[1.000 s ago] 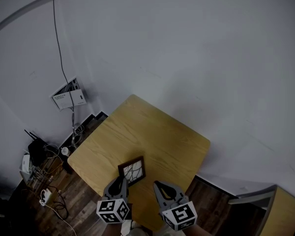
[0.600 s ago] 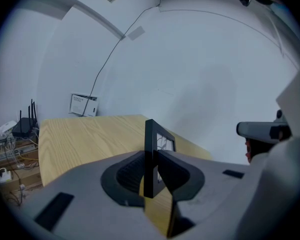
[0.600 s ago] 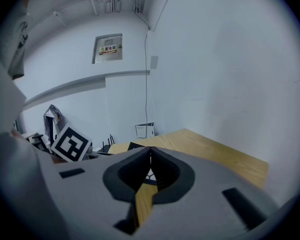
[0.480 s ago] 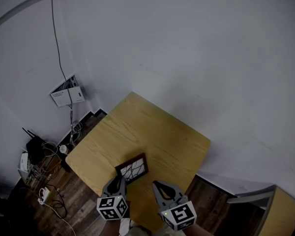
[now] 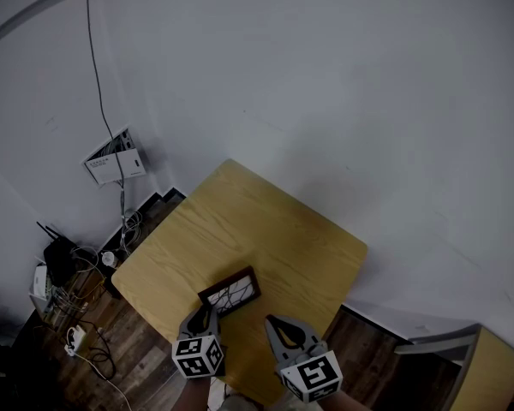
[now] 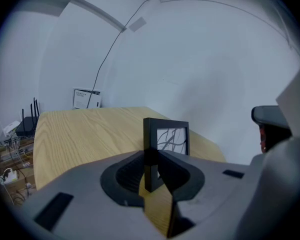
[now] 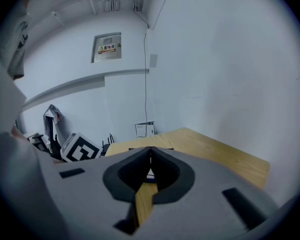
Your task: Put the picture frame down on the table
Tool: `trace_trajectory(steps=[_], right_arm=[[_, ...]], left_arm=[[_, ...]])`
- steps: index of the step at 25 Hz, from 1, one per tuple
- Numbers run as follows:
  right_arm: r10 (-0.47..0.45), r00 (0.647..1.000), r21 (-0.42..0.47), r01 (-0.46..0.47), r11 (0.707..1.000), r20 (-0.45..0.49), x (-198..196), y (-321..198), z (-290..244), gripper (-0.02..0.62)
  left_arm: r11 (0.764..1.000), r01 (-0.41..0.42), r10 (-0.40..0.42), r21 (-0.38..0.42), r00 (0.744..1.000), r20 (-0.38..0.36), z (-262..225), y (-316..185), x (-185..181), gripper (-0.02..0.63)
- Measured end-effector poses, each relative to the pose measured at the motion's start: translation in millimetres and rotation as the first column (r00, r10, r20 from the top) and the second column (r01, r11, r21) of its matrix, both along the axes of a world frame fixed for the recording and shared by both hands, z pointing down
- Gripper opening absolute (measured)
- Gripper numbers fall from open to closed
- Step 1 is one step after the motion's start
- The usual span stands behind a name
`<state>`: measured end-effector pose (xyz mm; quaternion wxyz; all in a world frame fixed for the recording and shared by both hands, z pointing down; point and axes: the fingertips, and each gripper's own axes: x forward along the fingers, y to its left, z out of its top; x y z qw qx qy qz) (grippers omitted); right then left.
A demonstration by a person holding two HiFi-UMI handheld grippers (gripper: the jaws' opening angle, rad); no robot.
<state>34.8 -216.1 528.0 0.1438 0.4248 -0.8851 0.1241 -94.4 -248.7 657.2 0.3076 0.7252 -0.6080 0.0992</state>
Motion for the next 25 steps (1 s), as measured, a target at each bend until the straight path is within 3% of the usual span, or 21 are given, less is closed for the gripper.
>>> trace_trajectory(steps=[16,23,25], right_arm=[[0.009,1.000,-0.011,-0.009,1.000,-0.002,0,-12,2,0.000],[0.012,1.000,-0.015,-0.012,1.000,-0.001,2,-17,3,0.000],[0.012,1.000,-0.014,-0.012,1.000,0.001,2,-19,3,0.000]], left_arm=[[0.998,0.063,-0.063,-0.018,0.998,-0.008,15,-25,-14,0.063],[0.997,0.075,-0.072,-0.031,0.994,0.083,22,-32,-20,0.067],[0.997,0.076,-0.072,-0.031,0.992,0.105,23,-35,-21,0.034]])
